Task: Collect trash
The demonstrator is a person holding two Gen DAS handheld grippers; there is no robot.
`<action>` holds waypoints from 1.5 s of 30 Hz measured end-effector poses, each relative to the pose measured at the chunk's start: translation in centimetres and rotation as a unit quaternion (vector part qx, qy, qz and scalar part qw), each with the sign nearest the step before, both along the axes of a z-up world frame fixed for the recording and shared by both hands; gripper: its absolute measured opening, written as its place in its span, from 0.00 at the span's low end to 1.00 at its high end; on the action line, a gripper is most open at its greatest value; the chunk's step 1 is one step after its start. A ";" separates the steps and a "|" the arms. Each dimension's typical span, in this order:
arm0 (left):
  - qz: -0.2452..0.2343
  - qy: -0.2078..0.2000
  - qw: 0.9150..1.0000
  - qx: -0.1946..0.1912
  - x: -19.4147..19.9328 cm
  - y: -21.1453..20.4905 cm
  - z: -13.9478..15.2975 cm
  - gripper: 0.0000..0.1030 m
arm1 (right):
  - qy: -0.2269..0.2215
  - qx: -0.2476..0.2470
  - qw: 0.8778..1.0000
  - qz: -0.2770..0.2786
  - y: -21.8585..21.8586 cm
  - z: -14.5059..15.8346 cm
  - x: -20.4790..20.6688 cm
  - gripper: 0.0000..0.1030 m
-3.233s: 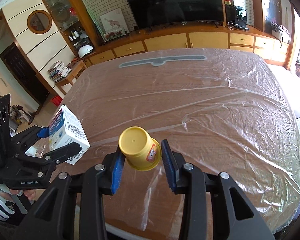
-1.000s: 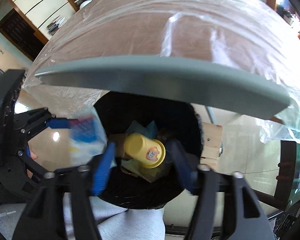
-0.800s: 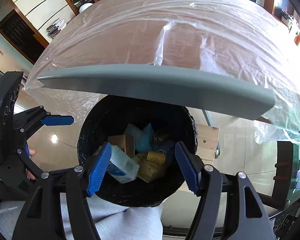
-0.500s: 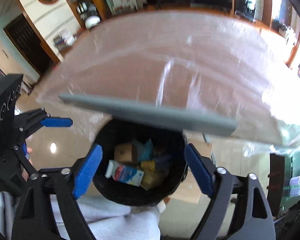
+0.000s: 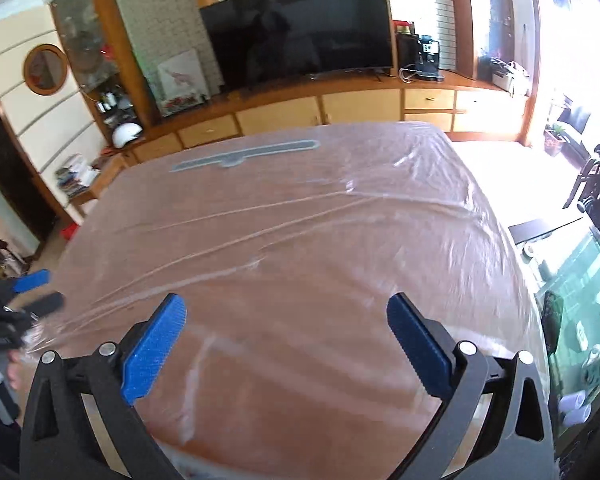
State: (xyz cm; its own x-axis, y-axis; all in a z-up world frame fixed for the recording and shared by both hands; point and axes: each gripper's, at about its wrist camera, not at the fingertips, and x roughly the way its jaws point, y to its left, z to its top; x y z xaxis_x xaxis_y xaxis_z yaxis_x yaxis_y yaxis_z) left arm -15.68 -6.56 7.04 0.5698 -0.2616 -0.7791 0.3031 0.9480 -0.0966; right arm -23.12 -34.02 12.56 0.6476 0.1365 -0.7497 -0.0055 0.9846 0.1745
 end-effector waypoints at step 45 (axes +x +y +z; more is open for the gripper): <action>0.099 0.021 0.993 0.055 12.6 1.6 -5.5 0.99 | 0.058 -0.089 0.992 -0.062 -5.7 -6.7 11.6 0.97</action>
State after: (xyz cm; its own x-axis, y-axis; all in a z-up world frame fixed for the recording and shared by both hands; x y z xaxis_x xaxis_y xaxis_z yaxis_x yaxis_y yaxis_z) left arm -3.07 -4.93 1.58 0.5672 -0.0589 -0.8215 0.1075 0.9942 0.0029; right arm -11.56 -39.75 5.88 0.5594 -0.0804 -0.8250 0.1277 0.9918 -0.0101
